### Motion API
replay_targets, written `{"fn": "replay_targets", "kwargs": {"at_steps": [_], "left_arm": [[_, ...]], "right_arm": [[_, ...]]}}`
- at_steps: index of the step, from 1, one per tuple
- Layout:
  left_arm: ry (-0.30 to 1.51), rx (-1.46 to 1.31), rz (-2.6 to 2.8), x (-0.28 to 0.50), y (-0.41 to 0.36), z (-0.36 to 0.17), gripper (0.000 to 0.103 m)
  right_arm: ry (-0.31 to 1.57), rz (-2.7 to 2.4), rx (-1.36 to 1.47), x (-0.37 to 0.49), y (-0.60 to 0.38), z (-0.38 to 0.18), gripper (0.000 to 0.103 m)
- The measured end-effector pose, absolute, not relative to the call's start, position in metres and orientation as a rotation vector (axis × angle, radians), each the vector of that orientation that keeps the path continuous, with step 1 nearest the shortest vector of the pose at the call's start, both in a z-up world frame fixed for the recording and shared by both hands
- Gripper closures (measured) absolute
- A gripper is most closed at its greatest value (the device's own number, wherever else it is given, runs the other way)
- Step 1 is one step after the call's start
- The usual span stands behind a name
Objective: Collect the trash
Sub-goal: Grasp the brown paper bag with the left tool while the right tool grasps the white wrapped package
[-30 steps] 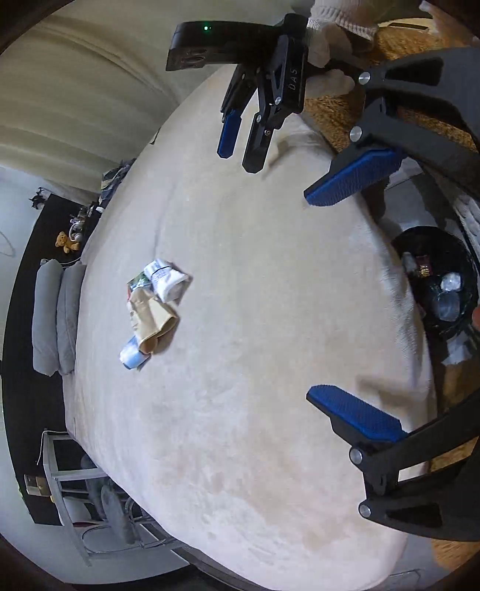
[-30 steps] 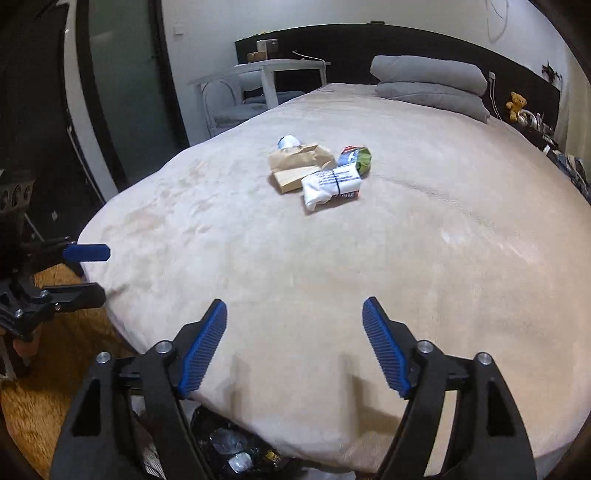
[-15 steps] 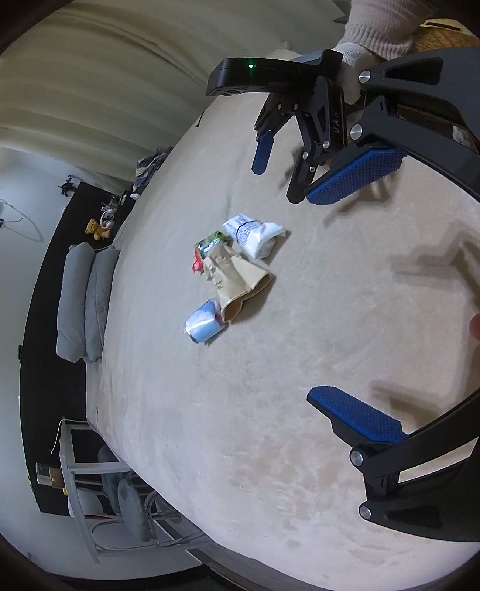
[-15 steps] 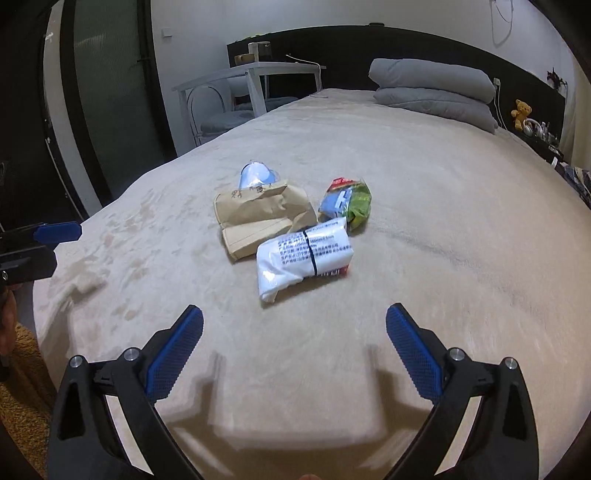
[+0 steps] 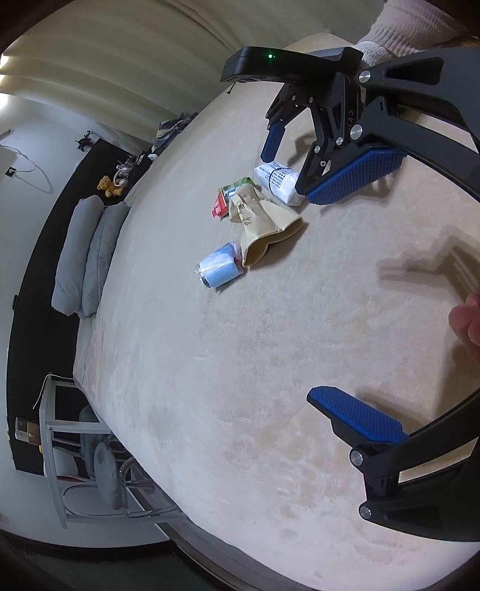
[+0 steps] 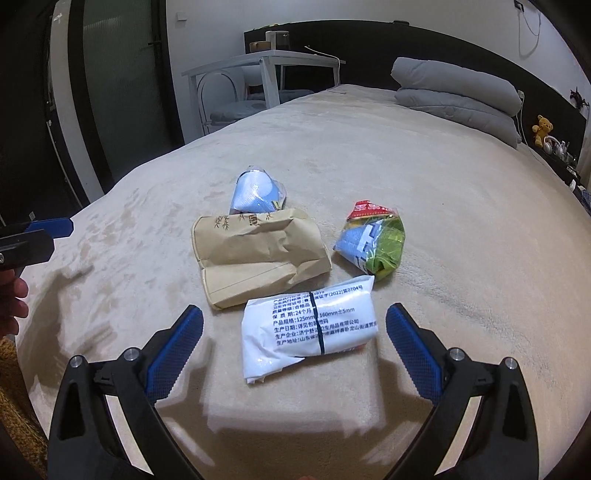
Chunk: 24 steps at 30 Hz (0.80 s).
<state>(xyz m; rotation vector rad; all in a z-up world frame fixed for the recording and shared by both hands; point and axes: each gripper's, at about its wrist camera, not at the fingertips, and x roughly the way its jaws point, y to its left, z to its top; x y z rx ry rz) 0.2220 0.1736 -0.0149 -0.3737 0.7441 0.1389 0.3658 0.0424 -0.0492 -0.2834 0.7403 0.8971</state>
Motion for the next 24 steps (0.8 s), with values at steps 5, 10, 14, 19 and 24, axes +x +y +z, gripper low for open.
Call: {"fn": "replay_targets", "kwargs": {"at_steps": [5,10,14,19,24], "left_arm": [[0.744,-0.392,0.111,0.236,0.169,-0.012,0.006],[0.740,-0.389,0.088,0.259,0.162,-0.008,0.006],[0.757,-0.344,0.101,0.281,0.155,0.003,0.006],[0.791,-0.388,0.135,0.304,0.150,-0.004,0.006],[0.782,-0.491,0.122,0.321,0.151,-0.005,0.006]], "right_arm": [[0.764,0.873,-0.304,0.370,0.043,-0.049,0.030],[0.772,0.879,-0.281,0.370,0.033,-0.044,0.030],[0.770,0.867,-0.237,0.370,0.017,-0.033,0.030],[0.754,0.818,-0.187,0.367,-0.004,-0.018,0.030],[0.752,0.810,-0.121,0.362,-0.025,-0.004,0.030]]}}
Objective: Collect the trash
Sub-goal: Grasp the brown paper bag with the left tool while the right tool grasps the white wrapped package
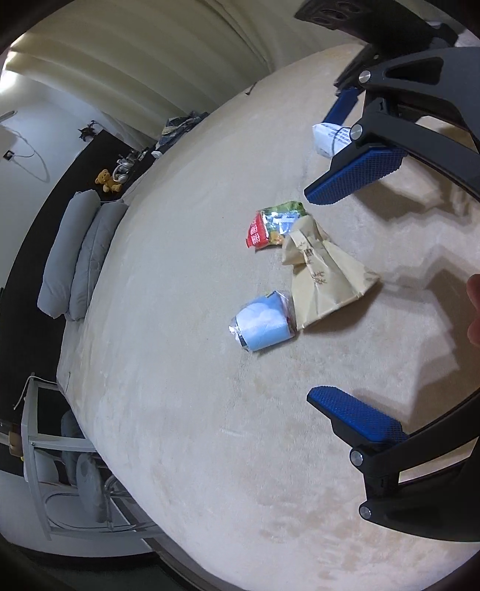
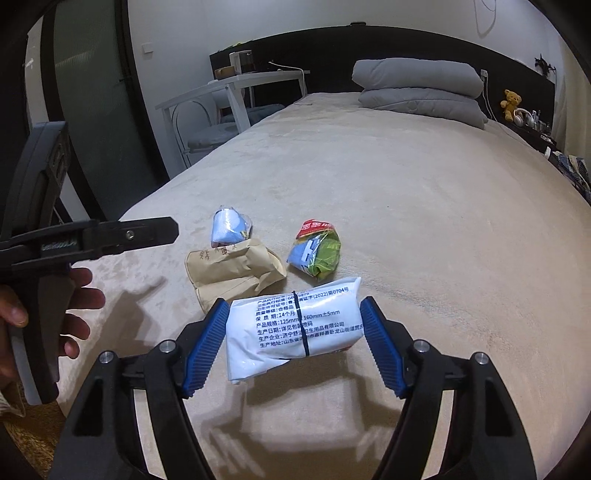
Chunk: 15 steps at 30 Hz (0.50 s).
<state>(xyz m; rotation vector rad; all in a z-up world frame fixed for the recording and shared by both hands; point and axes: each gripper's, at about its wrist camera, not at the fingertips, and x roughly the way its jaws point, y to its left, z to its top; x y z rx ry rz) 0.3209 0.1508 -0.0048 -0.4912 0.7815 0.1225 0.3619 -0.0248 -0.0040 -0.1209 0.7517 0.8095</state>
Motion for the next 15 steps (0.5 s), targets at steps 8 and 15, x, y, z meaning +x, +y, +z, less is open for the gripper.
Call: {"fn": "replay_targets", "kwargs": {"at_steps": [8,15], "left_arm": [[0.868,-0.698,0.114,0.355,0.152,-0.033,0.006],[0.911,-0.738,0.101,0.375,0.143,-0.036,0.006]], "right_arm": [[0.777,0.825,-0.068,0.351,-0.048,0.001,0.030],[0.793,0.814,-0.057,0.354,-0.055,0.001,0.030]]}}
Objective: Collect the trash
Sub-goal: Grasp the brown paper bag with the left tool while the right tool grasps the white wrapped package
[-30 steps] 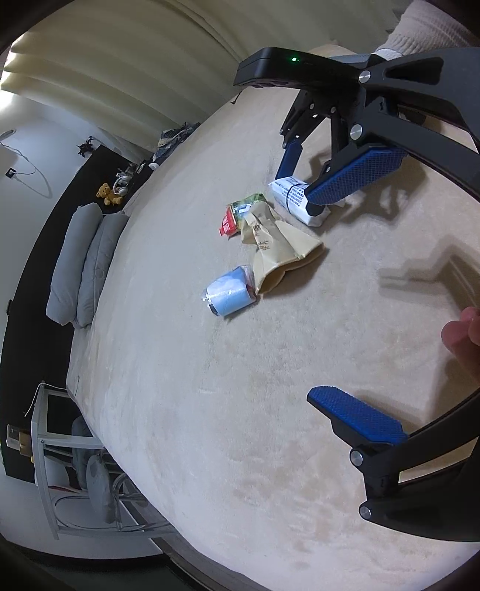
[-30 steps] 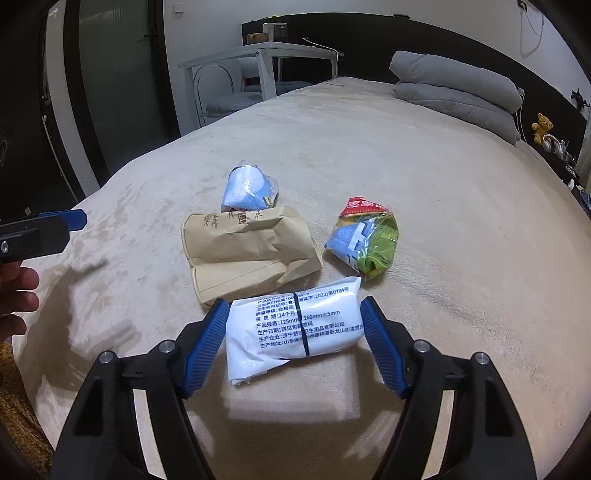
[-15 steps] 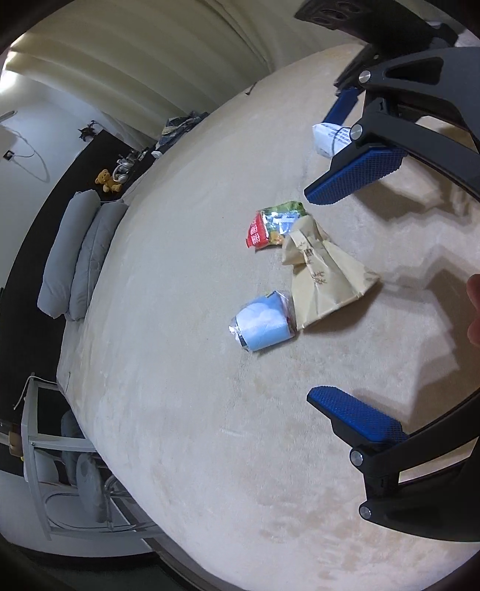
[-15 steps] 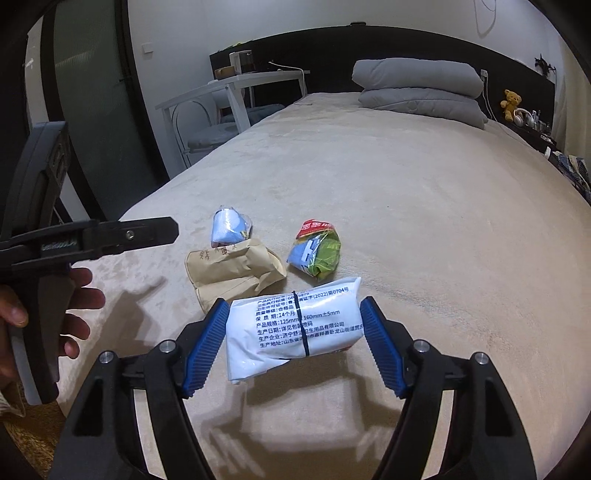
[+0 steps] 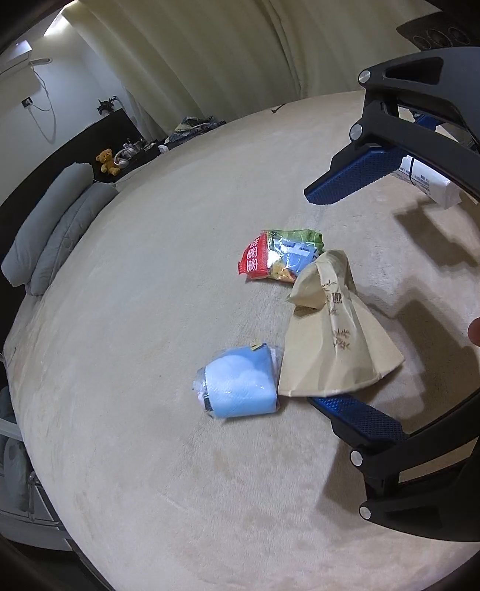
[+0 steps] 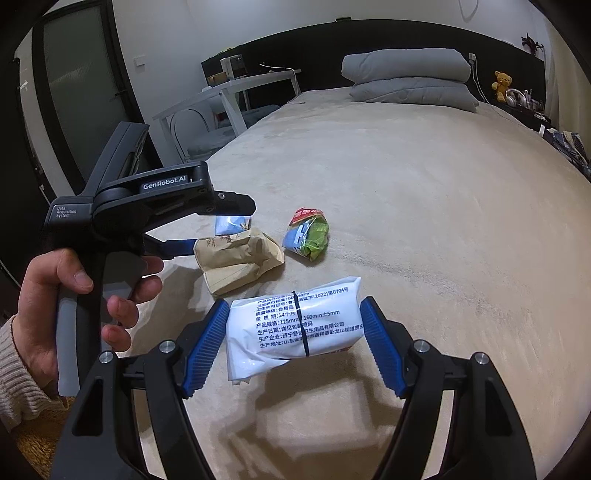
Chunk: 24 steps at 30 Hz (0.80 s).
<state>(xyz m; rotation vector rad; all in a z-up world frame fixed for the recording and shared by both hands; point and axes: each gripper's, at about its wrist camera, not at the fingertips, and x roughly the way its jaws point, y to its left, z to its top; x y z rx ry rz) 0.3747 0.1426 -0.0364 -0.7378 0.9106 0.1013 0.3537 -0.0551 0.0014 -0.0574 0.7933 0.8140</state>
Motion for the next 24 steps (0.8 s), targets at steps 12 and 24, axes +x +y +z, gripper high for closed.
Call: {"fn": "replay_targets", "kwargs": {"at_steps": [12,24], "left_arm": [[1.008,-0.650,0.213,0.390,0.125,-0.055,0.008],[0.938,-0.527,0.190,0.374,0.112,-0.036,0.020]], "right_arm": [[0.796,0.815,-0.055,0.357,-0.053,0.004,0.030],[0.774,0.786,-0.048,0.356,-0.058,0.005,0.030]]}}
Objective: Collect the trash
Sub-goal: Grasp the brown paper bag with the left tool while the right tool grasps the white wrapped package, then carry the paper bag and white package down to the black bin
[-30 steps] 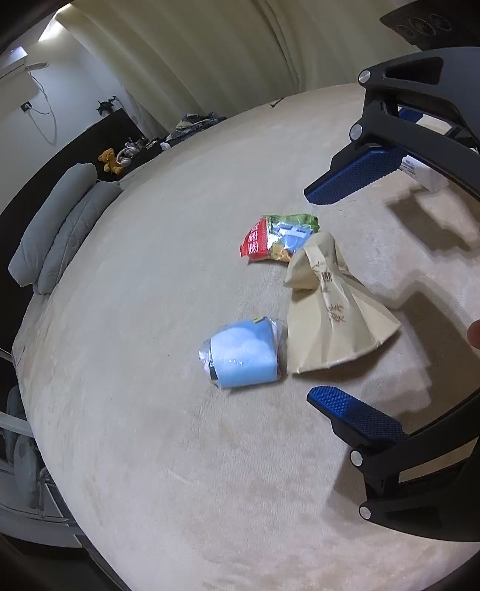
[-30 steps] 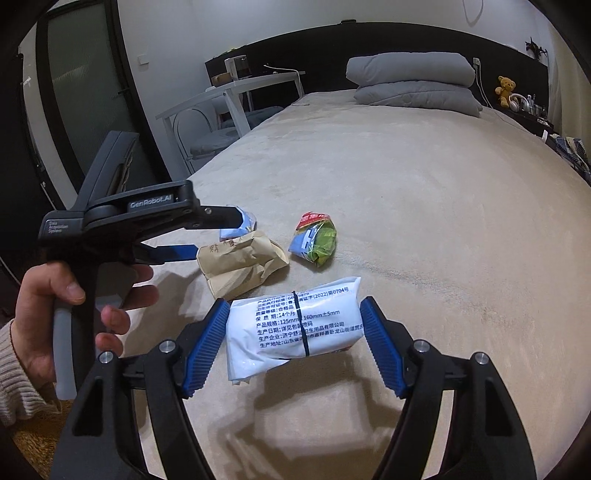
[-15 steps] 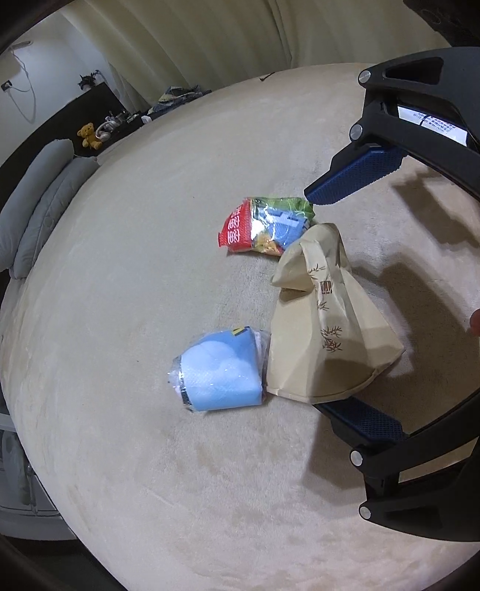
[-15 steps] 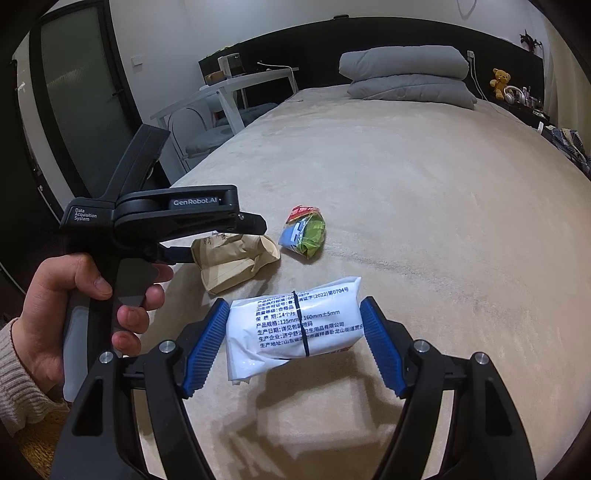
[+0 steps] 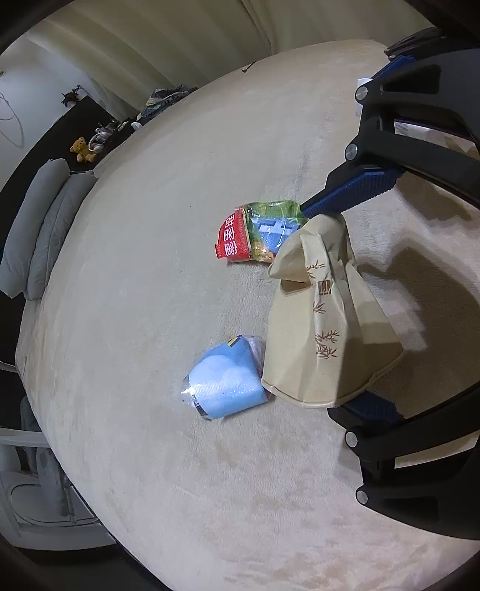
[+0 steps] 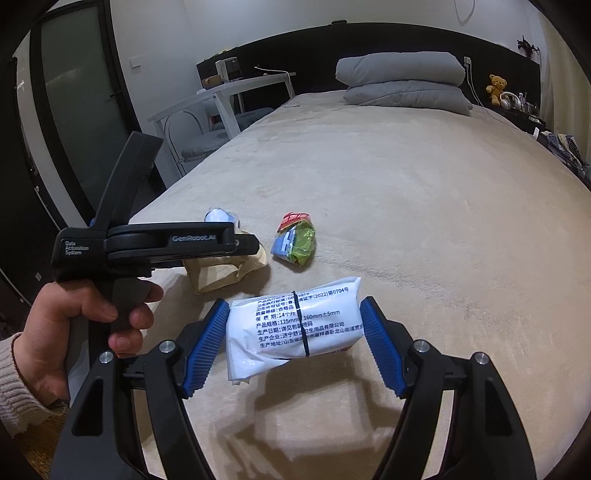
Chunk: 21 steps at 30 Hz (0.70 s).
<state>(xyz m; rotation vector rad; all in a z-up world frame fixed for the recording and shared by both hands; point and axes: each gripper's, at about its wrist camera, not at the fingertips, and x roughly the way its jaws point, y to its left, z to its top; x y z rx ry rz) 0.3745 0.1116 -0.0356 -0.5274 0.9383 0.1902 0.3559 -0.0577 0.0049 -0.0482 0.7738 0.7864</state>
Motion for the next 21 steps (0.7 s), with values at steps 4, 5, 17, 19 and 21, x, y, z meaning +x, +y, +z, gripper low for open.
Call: {"fn": "replay_targets", "kwargs": {"at_steps": [4,5,17,19,21], "left_arm": [[0.915,-0.520,0.166,0.358,0.110,-0.022,0.020],[0.908,-0.517,0.162,0.353,0.110,-0.019,0.020],[0.757,-0.551,0.070,0.274,0.093,0.020,0.020],[0.733,-0.557,0.054,0.256,0.088,0.022,0.020],[0.711,-0.562,0.038,0.235,0.083,0.022,0.020]], "right_arm": [[0.772,0.774,-0.018,0.354,-0.065,0.007,0.030],[0.771,0.769,-0.014,0.354,-0.068,0.008,0.030],[0.730,0.707,0.045,0.323,-0.096,0.021,0.030],[0.721,0.707,0.047,0.311,-0.100,0.022,0.030],[0.715,0.710,0.055,0.299,-0.106,0.023,0.030]]}}
